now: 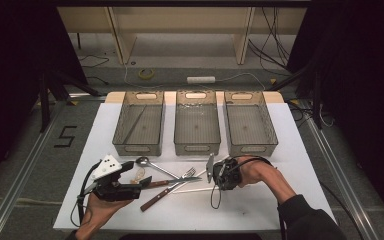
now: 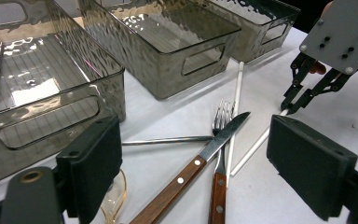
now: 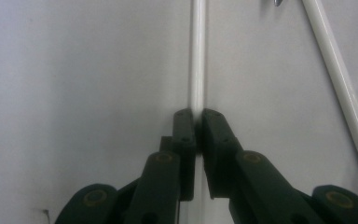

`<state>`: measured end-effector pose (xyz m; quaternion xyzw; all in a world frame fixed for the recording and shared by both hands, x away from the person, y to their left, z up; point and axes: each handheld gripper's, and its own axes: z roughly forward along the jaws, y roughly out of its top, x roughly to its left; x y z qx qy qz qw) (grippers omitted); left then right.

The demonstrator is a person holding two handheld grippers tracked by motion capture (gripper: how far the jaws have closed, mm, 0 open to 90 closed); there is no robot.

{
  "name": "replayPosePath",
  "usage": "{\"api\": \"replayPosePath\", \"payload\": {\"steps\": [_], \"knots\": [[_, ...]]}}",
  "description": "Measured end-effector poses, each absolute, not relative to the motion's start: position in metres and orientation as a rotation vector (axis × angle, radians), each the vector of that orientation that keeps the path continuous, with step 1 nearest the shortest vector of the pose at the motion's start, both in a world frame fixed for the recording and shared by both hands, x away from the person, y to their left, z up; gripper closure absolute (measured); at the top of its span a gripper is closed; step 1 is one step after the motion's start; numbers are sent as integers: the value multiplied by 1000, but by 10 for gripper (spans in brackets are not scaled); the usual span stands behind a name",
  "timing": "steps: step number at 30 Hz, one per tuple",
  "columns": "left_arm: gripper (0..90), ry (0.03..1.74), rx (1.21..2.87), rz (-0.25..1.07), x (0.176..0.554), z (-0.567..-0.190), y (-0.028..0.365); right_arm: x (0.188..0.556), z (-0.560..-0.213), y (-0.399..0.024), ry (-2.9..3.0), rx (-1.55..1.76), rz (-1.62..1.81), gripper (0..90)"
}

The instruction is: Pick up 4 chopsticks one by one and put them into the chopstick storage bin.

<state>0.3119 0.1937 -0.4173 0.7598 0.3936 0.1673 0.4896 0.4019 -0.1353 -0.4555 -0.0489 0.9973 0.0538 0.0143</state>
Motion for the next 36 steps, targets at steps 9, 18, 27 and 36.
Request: {"api": "replayPosePath", "payload": {"steps": [9,18,27,36], "knots": [[175,954,1853,399,313,-418,192,400,-454,-137,3111,-205,165,855],[186,903,1942,306,315,-422,176,393,-436,-144,3085,-202,243,856],[220,757,2142,254,320,-430,131,387,-422,-140,3052,-228,300,856],[324,619,2293,271,323,-437,102,379,-419,-127,3044,-259,315,855]]}}
